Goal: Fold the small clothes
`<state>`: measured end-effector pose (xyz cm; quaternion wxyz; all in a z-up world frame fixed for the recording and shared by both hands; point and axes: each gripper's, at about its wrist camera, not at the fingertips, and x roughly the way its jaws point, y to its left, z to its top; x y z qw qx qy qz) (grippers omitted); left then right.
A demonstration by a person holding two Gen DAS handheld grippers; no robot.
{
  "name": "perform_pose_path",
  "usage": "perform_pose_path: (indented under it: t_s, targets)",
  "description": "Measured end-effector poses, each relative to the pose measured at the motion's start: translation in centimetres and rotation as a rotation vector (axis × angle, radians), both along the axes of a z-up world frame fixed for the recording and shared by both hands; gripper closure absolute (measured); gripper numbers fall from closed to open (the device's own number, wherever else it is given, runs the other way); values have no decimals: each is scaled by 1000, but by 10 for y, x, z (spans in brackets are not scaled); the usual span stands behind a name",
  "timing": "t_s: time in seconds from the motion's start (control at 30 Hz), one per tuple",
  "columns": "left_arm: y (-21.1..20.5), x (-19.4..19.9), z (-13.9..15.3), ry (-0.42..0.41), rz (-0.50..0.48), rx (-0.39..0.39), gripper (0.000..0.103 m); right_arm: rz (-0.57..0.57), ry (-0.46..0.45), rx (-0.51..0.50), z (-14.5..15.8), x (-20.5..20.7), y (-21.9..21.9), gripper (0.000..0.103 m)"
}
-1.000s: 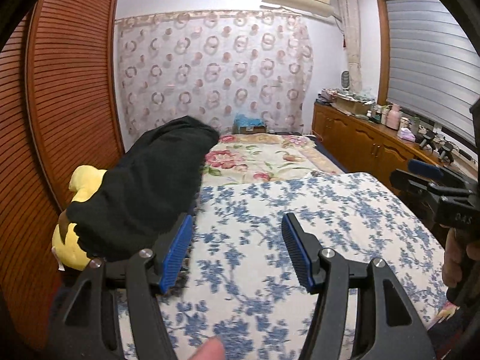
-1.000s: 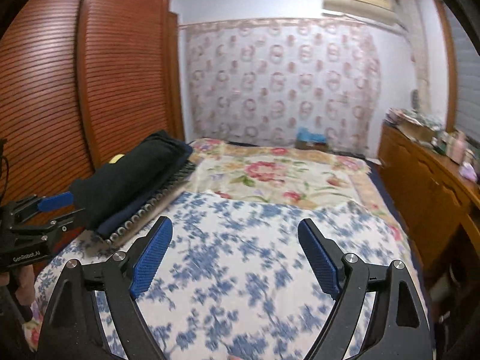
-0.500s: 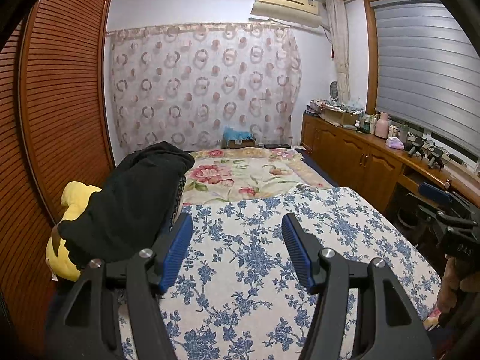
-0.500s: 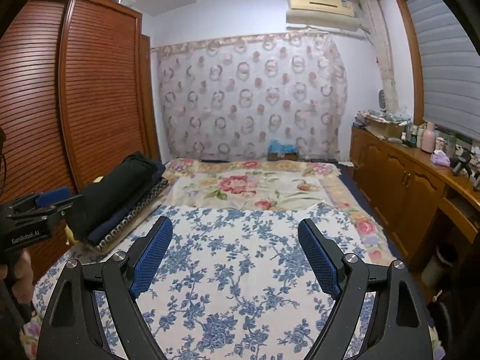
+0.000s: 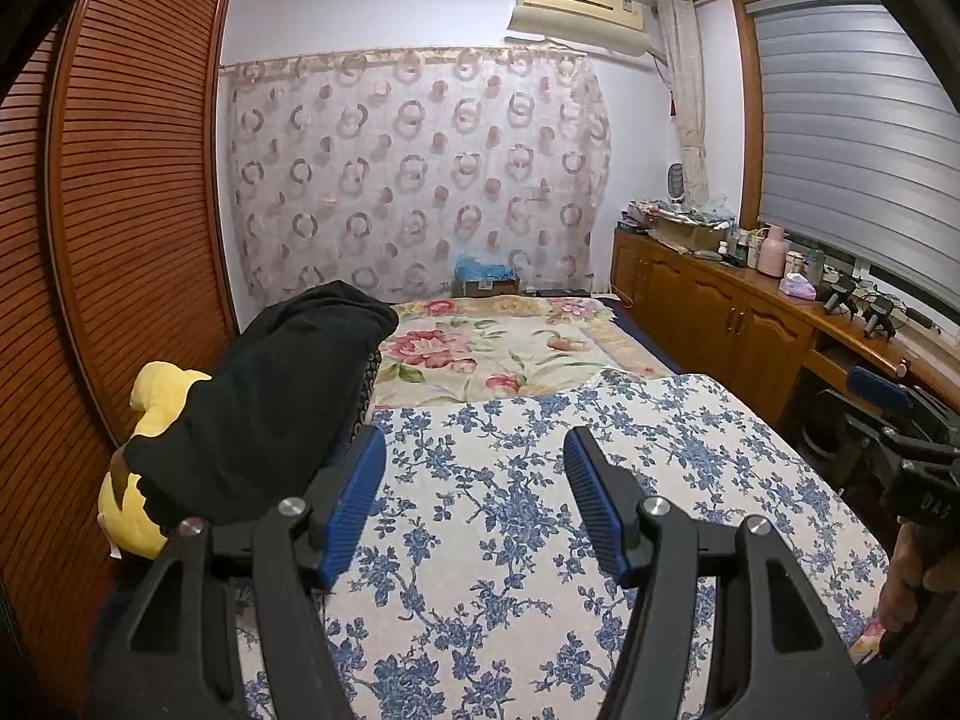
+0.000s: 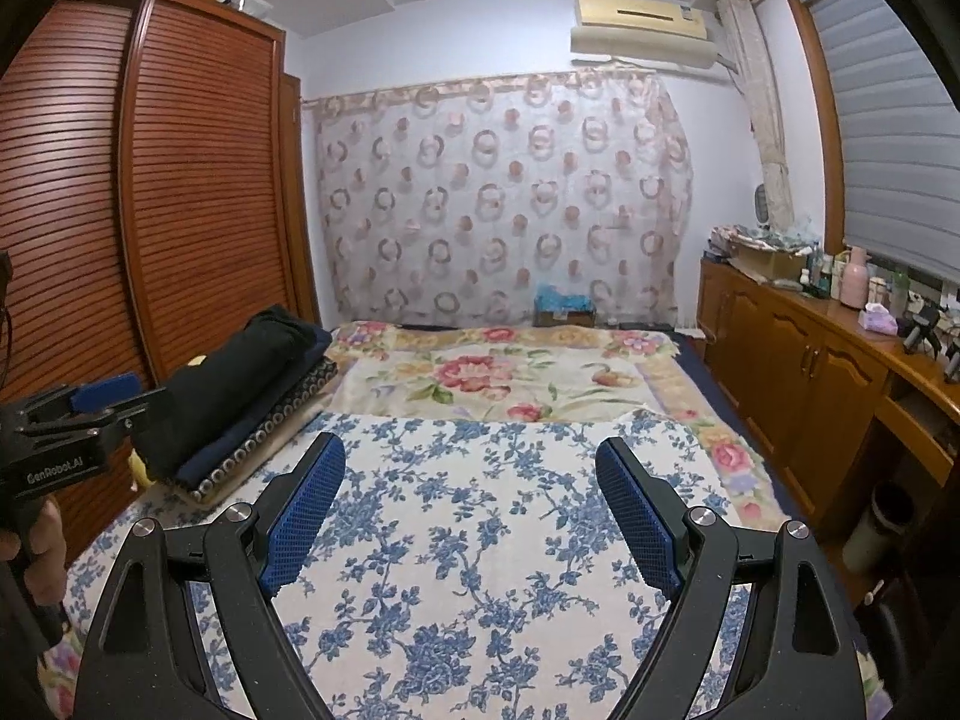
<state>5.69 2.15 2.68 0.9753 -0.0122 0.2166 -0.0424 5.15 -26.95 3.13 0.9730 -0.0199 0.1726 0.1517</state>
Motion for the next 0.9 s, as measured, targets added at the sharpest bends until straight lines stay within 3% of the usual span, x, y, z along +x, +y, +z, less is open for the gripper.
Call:
perform_pose_path:
  t_s: [0.9]
  targets:
    - [1, -3, 1, -13, 6, 7, 42, -1, 1, 2, 0, -1, -1, 16]
